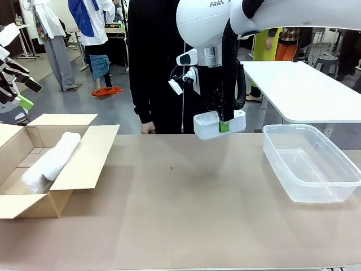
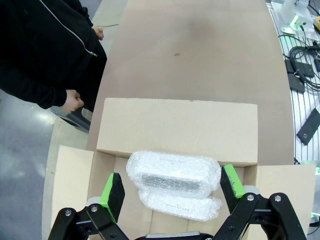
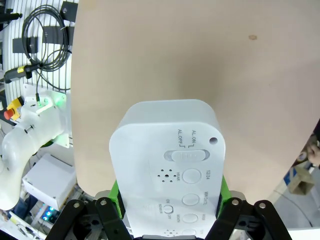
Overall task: Separate and place wrapped and unwrapped clocks.
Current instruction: If the picked Digital clock is wrapped, place it in the Package Box ; if not, place it in the Organizing box.
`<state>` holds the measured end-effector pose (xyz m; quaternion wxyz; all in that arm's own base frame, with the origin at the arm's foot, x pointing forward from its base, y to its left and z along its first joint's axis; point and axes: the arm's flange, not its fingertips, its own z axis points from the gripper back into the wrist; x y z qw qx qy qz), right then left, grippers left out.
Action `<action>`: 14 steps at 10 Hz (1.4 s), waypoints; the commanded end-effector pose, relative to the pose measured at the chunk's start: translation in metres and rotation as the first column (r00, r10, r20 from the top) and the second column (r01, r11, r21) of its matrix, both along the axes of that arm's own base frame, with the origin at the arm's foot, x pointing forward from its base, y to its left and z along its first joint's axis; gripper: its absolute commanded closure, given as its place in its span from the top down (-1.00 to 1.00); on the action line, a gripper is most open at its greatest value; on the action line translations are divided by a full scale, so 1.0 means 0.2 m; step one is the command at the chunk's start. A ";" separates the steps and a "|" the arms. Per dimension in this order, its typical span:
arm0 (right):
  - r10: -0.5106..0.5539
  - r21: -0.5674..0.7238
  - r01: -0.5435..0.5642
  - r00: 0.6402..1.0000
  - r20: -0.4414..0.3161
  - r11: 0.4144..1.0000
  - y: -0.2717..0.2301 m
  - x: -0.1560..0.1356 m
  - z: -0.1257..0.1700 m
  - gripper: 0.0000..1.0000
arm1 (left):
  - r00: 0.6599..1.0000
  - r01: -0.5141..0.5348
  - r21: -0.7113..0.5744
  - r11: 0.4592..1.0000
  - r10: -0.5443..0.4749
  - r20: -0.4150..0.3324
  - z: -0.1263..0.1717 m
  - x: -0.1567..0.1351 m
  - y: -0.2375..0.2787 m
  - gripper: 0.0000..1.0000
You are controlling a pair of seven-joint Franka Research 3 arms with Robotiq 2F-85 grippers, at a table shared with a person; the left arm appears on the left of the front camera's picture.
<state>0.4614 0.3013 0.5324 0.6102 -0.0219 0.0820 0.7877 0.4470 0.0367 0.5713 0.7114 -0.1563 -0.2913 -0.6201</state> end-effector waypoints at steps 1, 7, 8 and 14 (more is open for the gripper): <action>-0.001 -0.003 0.001 1.000 0.004 1.000 -0.01 -0.02 0.01 -0.99 | 1.000 0.008 0.001 1.000 -0.008 0.003 0.00 0.00 0.01 1.00; -0.001 -0.003 0.001 1.000 0.004 1.000 -0.01 -0.02 0.01 -0.99 | 1.000 0.008 0.001 1.000 -0.008 0.003 0.00 0.00 0.01 1.00; -0.001 -0.003 0.001 1.000 0.004 1.000 -0.01 -0.02 0.01 -0.99 | 1.000 0.008 0.001 1.000 -0.008 0.003 0.00 0.00 0.01 1.00; -0.630 0.237 0.596 0.770 0.104 0.767 -0.21 0.04 0.05 0.57 | 1.000 0.008 0.001 1.000 -0.008 0.003 0.00 0.00 0.01 1.00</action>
